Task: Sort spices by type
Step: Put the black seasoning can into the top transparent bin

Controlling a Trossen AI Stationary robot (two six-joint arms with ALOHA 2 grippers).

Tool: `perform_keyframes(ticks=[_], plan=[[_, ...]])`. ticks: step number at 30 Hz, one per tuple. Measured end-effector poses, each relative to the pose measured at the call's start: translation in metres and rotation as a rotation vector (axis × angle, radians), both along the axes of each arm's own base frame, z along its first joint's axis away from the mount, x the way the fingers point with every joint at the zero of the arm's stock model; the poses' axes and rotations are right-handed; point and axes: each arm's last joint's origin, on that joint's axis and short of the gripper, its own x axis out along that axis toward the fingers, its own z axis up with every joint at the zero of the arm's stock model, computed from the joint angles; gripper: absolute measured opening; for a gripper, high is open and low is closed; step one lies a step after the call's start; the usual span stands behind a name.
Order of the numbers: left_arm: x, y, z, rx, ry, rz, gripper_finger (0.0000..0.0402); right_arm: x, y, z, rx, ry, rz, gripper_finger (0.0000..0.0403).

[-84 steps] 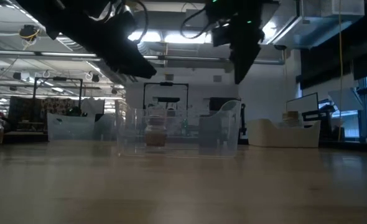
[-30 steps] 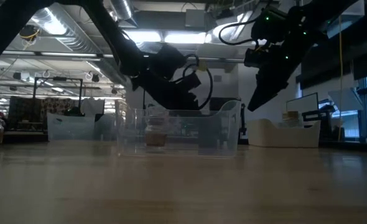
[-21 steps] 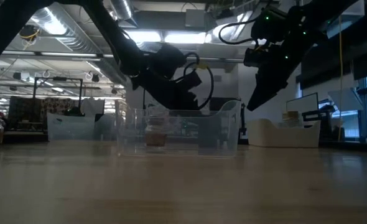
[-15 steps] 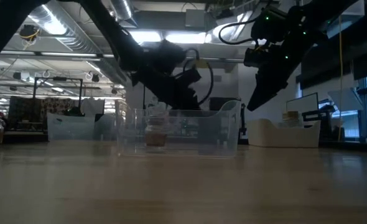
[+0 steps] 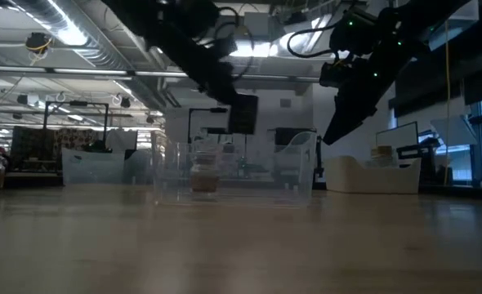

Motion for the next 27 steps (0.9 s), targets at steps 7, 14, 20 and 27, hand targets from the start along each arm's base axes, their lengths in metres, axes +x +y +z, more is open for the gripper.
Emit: perform_keyframes(ticks=[7,14,20,27], plan=[[-0.049,-0.001,0.016,0.057,-0.005,0.225,0.0118,0.000,0.000,0.000,0.000,0.001,0.000,0.0292],[-0.096,-0.002,0.021,0.061,-0.071,0.412,0.0116,0.000,0.000,0.000,-0.006,0.002,0.007,0.0292],[-0.128,0.001,0.017,0.081,-0.109,0.606,0.0116,0.001,0.000,0.001,-0.011,-0.015,0.007,0.0292],[-0.152,0.010,0.001,0.068,-0.108,0.810,0.0115,0.002,-0.001,0.002,-0.014,-0.027,0.007,0.0292]])
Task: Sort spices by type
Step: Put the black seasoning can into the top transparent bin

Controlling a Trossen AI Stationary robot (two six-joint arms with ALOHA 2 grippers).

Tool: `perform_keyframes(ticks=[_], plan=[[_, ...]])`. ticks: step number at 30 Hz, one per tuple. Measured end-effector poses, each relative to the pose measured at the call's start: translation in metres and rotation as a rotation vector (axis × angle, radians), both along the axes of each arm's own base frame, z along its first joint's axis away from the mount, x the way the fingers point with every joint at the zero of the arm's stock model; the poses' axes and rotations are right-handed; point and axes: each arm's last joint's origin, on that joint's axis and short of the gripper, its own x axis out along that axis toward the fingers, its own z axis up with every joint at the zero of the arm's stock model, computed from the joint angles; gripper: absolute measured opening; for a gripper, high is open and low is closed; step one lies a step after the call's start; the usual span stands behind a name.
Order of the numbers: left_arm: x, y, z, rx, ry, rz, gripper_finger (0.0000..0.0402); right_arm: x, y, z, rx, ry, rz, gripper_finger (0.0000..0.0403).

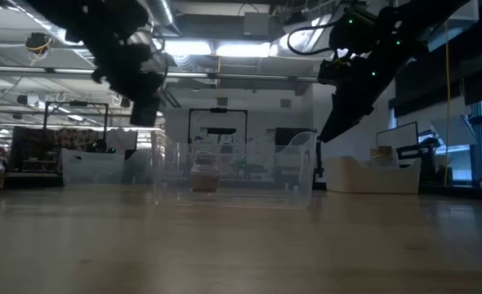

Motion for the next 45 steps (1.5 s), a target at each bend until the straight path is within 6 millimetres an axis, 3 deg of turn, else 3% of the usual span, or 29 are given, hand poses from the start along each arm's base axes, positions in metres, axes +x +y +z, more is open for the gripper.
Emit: perform_keyframes(ticks=[10,23,38,45], plan=[[-0.025,0.012,-0.033,-0.034,-0.043,0.258,0.0121,0.001,0.000,0.001,-0.011,-0.005,0.011,0.0292],[-0.040,0.017,-0.070,-0.124,-0.141,0.285,0.0127,0.001,0.000,0.001,-0.014,-0.008,0.013,0.0292],[-0.028,0.028,-0.111,-0.207,-0.122,0.269,0.0129,0.001,0.000,0.001,-0.014,-0.011,0.013,0.0292],[-0.025,0.030,-0.115,-0.227,-0.146,0.261,0.0129,0.001,0.000,0.001,-0.014,-0.014,0.012,0.0292]])
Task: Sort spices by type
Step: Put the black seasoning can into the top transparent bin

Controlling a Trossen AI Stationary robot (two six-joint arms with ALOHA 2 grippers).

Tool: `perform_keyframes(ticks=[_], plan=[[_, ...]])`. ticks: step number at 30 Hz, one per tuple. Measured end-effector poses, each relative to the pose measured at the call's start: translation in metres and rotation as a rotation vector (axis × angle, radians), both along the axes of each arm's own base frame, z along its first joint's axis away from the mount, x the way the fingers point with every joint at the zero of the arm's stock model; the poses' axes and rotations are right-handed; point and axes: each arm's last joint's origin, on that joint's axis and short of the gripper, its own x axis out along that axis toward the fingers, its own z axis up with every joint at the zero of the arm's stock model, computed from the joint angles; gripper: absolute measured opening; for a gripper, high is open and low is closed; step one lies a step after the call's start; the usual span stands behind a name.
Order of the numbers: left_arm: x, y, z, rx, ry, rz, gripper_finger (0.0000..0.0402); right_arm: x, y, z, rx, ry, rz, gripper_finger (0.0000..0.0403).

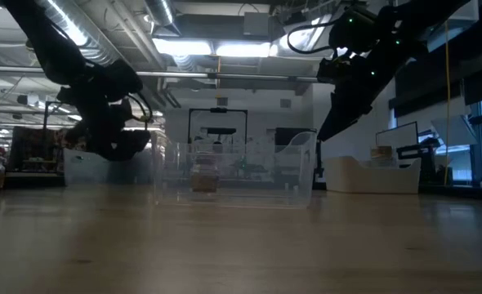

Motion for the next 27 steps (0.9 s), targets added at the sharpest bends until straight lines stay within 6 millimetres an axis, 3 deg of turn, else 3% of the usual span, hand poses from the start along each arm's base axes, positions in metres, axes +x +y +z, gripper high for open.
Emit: perform_keyframes(ticks=[9,17,27], plan=[[0.000,0.000,-0.001,-0.016,-0.001,-0.016,0.0132,0.000,0.000,0.000,-0.001,-0.002,-0.001,0.0292],[-0.001,-0.002,-0.001,-0.027,0.026,-0.045,0.0185,0.000,0.000,0.000,-0.001,-0.003,-0.001,0.0292],[-0.002,-0.004,0.040,0.006,0.036,-0.097,0.0215,0.000,0.000,0.000,-0.001,-0.003,0.000,0.0292]])
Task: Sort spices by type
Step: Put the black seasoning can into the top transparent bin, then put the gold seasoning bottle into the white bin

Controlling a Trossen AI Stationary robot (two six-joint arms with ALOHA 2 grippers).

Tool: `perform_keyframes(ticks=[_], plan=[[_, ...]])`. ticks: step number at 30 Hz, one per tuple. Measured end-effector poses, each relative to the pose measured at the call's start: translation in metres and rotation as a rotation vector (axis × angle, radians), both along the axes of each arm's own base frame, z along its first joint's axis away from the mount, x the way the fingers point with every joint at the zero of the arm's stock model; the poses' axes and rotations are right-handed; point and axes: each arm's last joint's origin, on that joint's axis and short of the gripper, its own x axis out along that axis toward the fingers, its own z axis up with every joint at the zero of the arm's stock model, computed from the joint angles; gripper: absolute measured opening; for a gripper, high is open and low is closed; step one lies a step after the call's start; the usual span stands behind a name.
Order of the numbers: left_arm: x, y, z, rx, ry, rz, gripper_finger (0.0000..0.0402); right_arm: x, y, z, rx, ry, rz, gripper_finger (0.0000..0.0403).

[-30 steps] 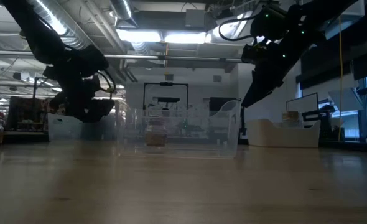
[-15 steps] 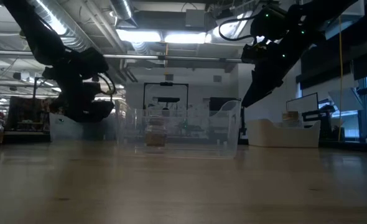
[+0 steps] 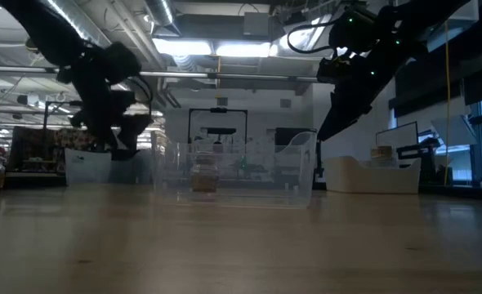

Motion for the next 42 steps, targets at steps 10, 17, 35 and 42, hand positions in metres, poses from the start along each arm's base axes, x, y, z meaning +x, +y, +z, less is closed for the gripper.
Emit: perform_keyframes(ticks=[10,17,35,42], plan=[[0.008,-0.015,0.048,0.054,-0.054,-0.171,0.0213,0.000,0.000,0.000,0.000,0.000,0.000,0.0292],[0.044,-0.049,0.068,0.089,-0.281,-0.644,0.0213,0.000,0.000,0.000,0.000,0.000,0.000,0.0292],[0.105,-0.122,0.038,0.009,-0.269,-1.031,0.0214,0.000,0.040,0.044,0.032,0.178,0.121,0.0292],[0.119,-0.132,0.023,-0.005,-0.256,-1.070,0.0214,-0.008,0.076,0.062,0.076,0.286,0.161,0.0292]])
